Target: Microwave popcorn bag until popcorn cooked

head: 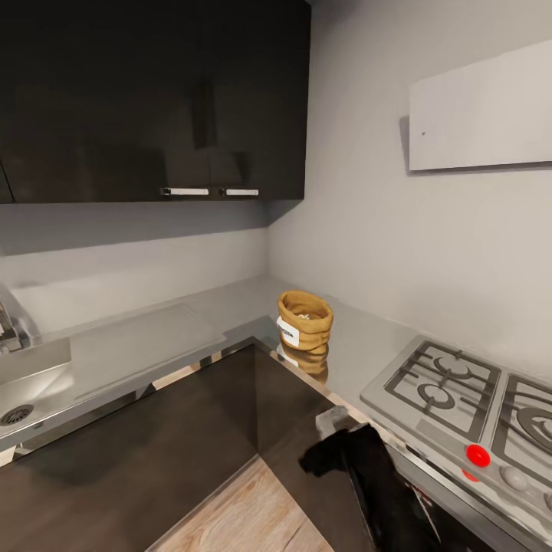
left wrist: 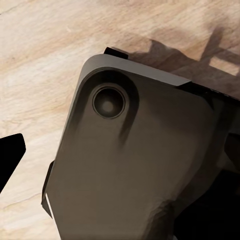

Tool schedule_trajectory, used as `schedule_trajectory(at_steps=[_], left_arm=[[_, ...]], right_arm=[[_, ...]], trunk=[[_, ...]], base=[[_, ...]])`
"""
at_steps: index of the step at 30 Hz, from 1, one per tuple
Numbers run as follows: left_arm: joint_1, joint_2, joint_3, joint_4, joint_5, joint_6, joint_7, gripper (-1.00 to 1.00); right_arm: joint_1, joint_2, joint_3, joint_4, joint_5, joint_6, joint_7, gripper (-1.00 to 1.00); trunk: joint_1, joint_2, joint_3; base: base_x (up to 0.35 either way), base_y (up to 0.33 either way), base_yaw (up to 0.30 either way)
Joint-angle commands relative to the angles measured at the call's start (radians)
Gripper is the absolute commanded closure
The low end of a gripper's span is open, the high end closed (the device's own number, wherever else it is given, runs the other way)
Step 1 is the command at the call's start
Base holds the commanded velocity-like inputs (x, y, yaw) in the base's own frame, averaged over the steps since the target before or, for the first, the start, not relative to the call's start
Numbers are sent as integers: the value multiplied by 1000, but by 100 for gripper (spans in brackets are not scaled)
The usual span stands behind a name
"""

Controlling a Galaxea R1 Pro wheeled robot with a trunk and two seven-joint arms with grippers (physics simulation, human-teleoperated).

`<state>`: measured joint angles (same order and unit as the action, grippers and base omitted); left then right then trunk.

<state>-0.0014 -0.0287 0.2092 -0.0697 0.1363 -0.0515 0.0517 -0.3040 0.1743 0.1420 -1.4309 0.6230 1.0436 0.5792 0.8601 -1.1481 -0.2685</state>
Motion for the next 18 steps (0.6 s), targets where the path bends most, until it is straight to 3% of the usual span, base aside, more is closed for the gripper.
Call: schedule_trajectory(at_steps=[1, 4, 7, 10, 12, 13, 14, 15, 18], left_arm=[[0, 0, -2, -1, 11, -2, 2, -100], [0, 1, -2, -1, 11, -2, 2, -100], [0, 1, -2, -1, 11, -2, 2, -100], [0, 2, -2, -1, 11, -2, 2, -100], [0, 3, -2, -1, 11, -2, 2, -100], [0, 3, -2, -1, 11, -2, 2, -100], [0, 3, -2, -1, 11, -2, 2, -100], [0, 3, -2, -1, 11, -2, 2, -100], [0, 3, -2, -1, 11, -2, 2, -100]], right_arm=[[-47, 0, 2, -1, -7, 4, 18, -100], [-223, 0, 4, 2, -61, 4, 29, -100], [-330, 0, 2, 6, -70, 4, 31, -100], [-475, 0, -5, 22, -71, 4, 27, -100], [-561, 0, -36, 67, -70, 4, 17, -100], [-599, 0, -67, 102, -69, 4, 7, -100], [-672, 0, -121, 181, -69, 4, -25, -100], [-781, -26, -164, 292, -69, 4, -82, -100], [-905, -96, -172, 470, -69, 4, -115, -100]], trunk=[[0, -1, -1], [0, -1, -1], [0, -1, -1], [0, -1, -1], [0, -1, -1], [0, -1, -1], [0, -1, -1], [0, -1, -1], [0, -1, -1]], base=[[0, 0, 0], [0, 0, 0], [0, 0, 0], [0, 0, 0], [0, 0, 0], [0, 0, 0], [0, 0, 0], [0, 0, 0], [0, 0, 0]])
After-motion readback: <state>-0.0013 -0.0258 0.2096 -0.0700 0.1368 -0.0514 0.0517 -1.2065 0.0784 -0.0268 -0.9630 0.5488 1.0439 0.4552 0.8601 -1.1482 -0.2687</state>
